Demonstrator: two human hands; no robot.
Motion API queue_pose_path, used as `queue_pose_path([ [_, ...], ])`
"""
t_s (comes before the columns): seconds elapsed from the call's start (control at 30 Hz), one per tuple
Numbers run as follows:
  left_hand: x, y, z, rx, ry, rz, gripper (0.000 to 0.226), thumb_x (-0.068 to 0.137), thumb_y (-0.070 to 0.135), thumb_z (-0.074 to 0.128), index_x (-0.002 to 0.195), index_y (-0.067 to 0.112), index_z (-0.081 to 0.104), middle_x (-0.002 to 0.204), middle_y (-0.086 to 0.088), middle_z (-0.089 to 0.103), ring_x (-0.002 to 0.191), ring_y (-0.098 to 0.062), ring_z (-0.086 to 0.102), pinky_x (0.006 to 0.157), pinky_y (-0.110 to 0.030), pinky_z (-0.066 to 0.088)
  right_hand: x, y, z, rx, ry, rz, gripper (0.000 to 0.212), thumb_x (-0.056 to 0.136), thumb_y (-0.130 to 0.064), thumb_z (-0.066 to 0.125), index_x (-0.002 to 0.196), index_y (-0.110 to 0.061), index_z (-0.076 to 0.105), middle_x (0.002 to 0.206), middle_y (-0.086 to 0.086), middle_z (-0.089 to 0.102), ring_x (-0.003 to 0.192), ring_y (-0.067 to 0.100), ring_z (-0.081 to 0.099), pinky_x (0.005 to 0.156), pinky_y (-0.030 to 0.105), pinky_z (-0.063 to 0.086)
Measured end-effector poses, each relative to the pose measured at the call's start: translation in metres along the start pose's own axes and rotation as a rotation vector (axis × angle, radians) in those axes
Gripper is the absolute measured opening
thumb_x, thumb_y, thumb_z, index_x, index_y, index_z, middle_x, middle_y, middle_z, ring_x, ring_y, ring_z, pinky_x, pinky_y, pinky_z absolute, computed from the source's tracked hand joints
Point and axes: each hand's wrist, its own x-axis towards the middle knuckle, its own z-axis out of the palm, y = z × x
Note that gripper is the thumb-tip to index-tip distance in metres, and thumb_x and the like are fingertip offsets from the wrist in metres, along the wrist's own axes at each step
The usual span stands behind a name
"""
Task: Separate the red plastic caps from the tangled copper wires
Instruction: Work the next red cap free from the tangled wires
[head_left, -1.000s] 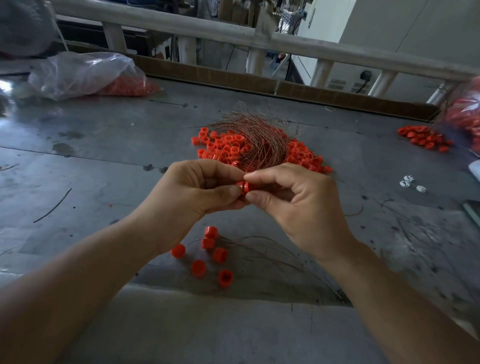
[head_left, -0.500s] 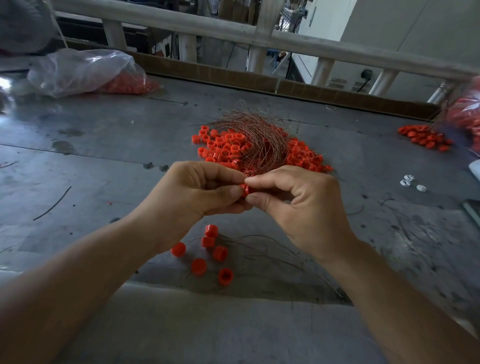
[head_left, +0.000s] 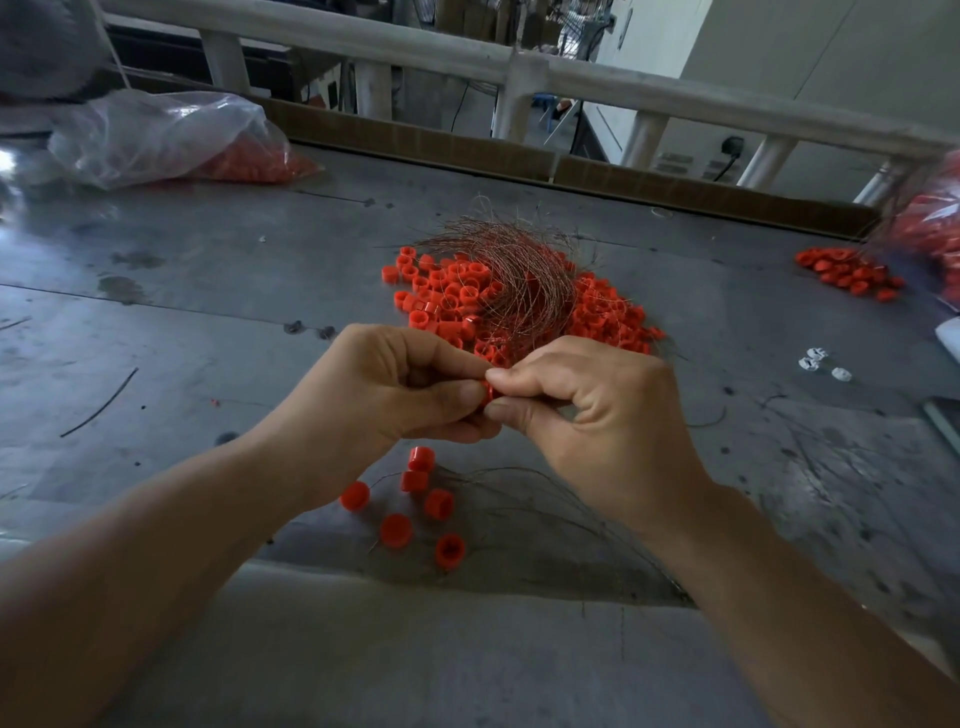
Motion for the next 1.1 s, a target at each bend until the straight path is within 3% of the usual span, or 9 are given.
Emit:
queue_pose_path([
  [0.1,-0.001,0.001,0.0,-0.01,-0.014,0.022,0.019,0.061,0.017,0.063,0.076,0.02,0.076,0.071,-0.006,0.073,0.066,-0.013,0.07,0.06,-0.014,0.053,0.0,-0.002,-0.002,0.095,0.035,0.082,0.018,0.065,-0.012,0.073,0.08,-0.002,0.072,0.074,0.004,0.068,0.072,0.009,0.062,0.064,0.014,0.051],
  [0.4,-0.001,0.001,0.001,-0.142,-0.062,-0.035,0.019,0.061,0.017,0.062,0.073,0.018,0.076,0.069,-0.007,0.072,0.066,-0.013,0.07,0.058,-0.015,0.053,0.002,-0.004,-0.003,0.094,0.054,0.024,0.02,0.066,-0.016,0.074,0.079,-0.001,0.072,0.073,0.005,0.068,0.071,0.008,0.062,0.064,0.014,0.051],
  [0.53,-0.001,0.001,-0.003,-0.16,-0.138,-0.05,0.023,0.059,0.028,0.073,0.078,0.015,0.076,0.072,-0.007,0.072,0.067,-0.015,0.07,0.058,-0.016,0.053,0.003,-0.002,-0.005,0.146,-0.003,0.04,0.022,0.065,-0.018,0.075,0.08,-0.003,0.071,0.074,-0.002,0.065,0.071,0.007,0.062,0.065,0.013,0.049],
  [0.67,-0.001,0.001,-0.009,-0.192,-0.216,-0.082,0.045,0.049,0.036,0.086,0.086,0.014,0.073,0.076,-0.012,0.071,0.069,-0.021,0.07,0.059,-0.02,0.055,0.004,-0.002,-0.008,0.193,-0.133,0.082,0.033,0.069,-0.022,0.071,0.099,-0.009,0.069,0.078,0.0,0.061,0.077,0.01,0.058,0.072,0.015,0.048],
  [0.8,-0.001,0.0,-0.009,-0.212,-0.239,-0.112,0.048,0.049,0.035,0.087,0.091,0.018,0.071,0.073,-0.017,0.069,0.066,-0.023,0.07,0.056,-0.023,0.055,0.005,-0.002,-0.01,0.16,-0.259,0.051,0.023,0.076,-0.025,0.066,0.09,-0.007,0.07,0.08,-0.003,0.053,0.075,0.004,0.051,0.073,0.013,0.042],
  [0.9,-0.002,0.002,-0.007,-0.252,-0.253,-0.09,0.05,0.055,0.036,0.084,0.099,0.019,0.068,0.075,-0.016,0.07,0.069,-0.025,0.07,0.057,-0.023,0.055,0.005,-0.005,-0.009,0.155,-0.235,0.033,0.035,0.079,-0.037,0.058,0.087,-0.004,0.068,0.08,-0.005,0.05,0.074,0.003,0.049,0.071,0.012,0.041],
  [1.0,-0.005,0.003,-0.003,-0.064,-0.246,0.0,0.067,0.056,0.041,0.082,0.117,0.028,0.056,0.081,-0.013,0.071,0.075,-0.027,0.07,0.062,-0.027,0.056,0.005,-0.006,-0.007,0.117,-0.246,0.058,0.037,0.087,-0.038,0.053,0.083,-0.003,0.065,0.08,-0.013,0.043,0.073,-0.001,0.045,0.068,0.012,0.038],
  [1.1,-0.006,-0.003,0.0,0.122,-0.197,0.049,0.071,0.052,0.042,0.084,0.115,0.048,0.051,0.077,-0.015,0.067,0.07,-0.04,0.064,0.062,-0.049,0.054,0.0,-0.004,-0.004,0.047,-0.281,0.044,0.018,0.083,-0.019,0.059,0.083,-0.002,0.064,0.085,-0.01,0.044,0.078,0.001,0.044,0.07,0.016,0.039],
])
